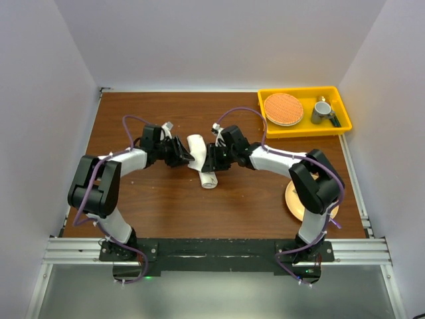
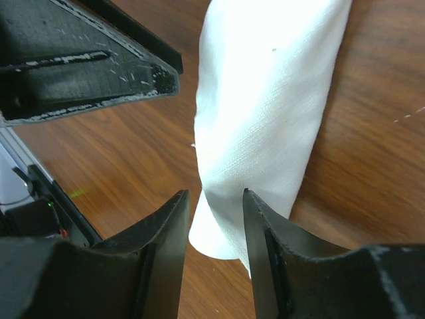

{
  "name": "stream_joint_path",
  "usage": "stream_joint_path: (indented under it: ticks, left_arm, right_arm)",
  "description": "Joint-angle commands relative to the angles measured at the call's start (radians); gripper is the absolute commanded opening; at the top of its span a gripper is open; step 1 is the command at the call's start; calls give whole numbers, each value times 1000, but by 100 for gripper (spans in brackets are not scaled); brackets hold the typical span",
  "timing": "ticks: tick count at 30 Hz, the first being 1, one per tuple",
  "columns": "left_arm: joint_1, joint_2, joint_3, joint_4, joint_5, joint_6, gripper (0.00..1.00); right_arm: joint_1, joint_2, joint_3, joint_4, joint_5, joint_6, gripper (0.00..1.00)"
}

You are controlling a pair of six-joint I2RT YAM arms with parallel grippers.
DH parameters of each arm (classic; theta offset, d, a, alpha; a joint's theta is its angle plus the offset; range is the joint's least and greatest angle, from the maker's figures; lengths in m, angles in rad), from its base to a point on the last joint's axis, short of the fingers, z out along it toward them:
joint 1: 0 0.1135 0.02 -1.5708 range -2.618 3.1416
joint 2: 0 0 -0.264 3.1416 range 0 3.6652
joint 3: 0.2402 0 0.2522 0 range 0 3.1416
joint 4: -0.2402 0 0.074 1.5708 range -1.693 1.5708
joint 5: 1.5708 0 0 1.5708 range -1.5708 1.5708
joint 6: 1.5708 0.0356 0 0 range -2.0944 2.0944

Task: Fold the napkin, place the utensils inside, and roll it up
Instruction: Roll the napkin with the utensil, then neatly place the rolled napkin to the corner

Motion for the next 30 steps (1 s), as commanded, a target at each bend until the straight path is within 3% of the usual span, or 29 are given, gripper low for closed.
stream_joint_path:
  ticks: [1, 10, 13, 15, 18, 23, 24, 30]
  left_arm:
    - [-23, -2, -41, 82, -39, -29, 41]
    - [-32, -30, -80, 57, -90, -12, 36]
    - [-31, -91, -89, 28, -100, 6, 35]
    - [-23, -175, -84, -7, -137, 32, 36]
    - [24, -289, -66, -101, -146, 63, 44]
    - [106, -464, -40, -204, -148, 106, 51]
    - [115, -481, -29, -216, -147, 113, 52]
    - [118, -587, -78, -256, -148, 121, 53]
  right_arm:
    - [11, -2, -5, 49, 9, 9, 40]
    - [9, -25, 96, -31, 37, -8, 42]
    - [11, -5, 169, -104, 103, -29, 52]
    - [12, 24, 221, -134, 138, -35, 66]
    - [26, 77, 306, -219, 232, -60, 80]
    - [100, 168, 449, -383, 470, -83, 92]
    - [109, 202, 499, -411, 508, -81, 98]
    - [178, 303, 643, -520, 655, -121, 98]
